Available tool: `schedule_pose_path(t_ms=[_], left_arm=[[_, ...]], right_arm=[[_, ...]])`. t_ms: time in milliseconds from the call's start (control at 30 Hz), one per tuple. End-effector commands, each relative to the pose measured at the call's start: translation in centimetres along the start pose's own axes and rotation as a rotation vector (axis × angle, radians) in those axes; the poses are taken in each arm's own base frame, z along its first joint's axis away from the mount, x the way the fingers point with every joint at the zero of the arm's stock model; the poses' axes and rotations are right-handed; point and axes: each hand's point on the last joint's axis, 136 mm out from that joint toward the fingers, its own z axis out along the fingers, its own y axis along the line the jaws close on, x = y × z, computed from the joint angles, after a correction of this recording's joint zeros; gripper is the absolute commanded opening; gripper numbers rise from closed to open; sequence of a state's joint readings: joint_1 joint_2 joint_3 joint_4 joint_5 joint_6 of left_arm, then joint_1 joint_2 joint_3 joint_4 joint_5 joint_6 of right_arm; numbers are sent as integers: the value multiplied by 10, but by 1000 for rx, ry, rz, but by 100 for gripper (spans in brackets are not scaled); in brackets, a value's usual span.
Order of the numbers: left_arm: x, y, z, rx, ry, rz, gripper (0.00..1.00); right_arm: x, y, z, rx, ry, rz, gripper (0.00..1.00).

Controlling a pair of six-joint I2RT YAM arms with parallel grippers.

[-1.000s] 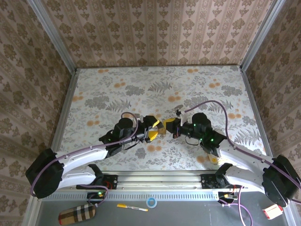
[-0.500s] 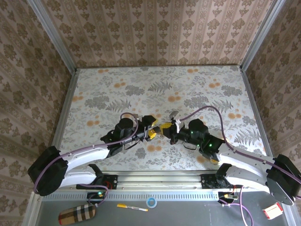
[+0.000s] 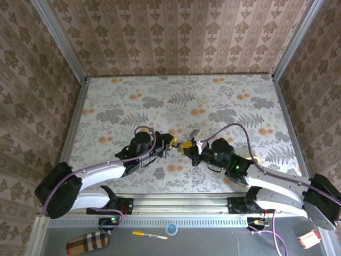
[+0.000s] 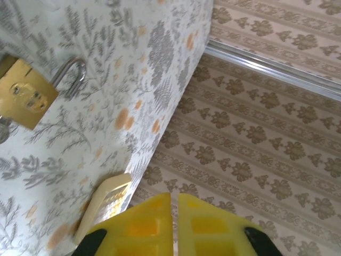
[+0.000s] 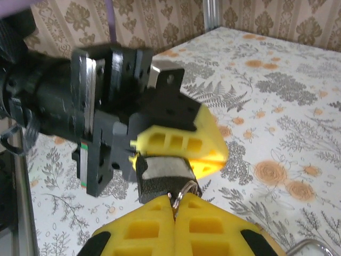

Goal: Unlock with the key

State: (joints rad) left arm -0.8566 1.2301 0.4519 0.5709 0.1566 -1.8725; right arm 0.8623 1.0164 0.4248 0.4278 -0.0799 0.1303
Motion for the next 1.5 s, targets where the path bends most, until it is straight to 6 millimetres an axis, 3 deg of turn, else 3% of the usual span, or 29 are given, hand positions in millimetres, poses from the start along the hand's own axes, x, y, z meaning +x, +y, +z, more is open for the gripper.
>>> schedule_pose_path(t_ms=[0, 300, 500, 700, 900, 1300, 1467], left_arm=[[21, -14, 3, 43, 85, 69, 0], [27, -32, 8, 85, 90, 139, 0], [32, -50, 8, 170, 85, 264, 0], [29, -64, -3, 227, 24, 420, 0], [35, -81, -17, 280, -10, 546, 0], [49, -95, -31, 398, -8, 593, 0], [52, -95, -32, 400, 14, 586, 0]], right_arm=[[-18, 11, -1, -44, -69, 26, 0], [-27, 8, 6, -54, -110, 194, 0], [-47, -1, 7, -102, -160, 399, 0], [-62, -14, 6, -135, -197, 583, 0], [-65, -18, 8, -156, -199, 695, 0], [-68, -19, 15, -192, -183, 778, 0], [-66, -18, 13, -163, -145, 702, 0]])
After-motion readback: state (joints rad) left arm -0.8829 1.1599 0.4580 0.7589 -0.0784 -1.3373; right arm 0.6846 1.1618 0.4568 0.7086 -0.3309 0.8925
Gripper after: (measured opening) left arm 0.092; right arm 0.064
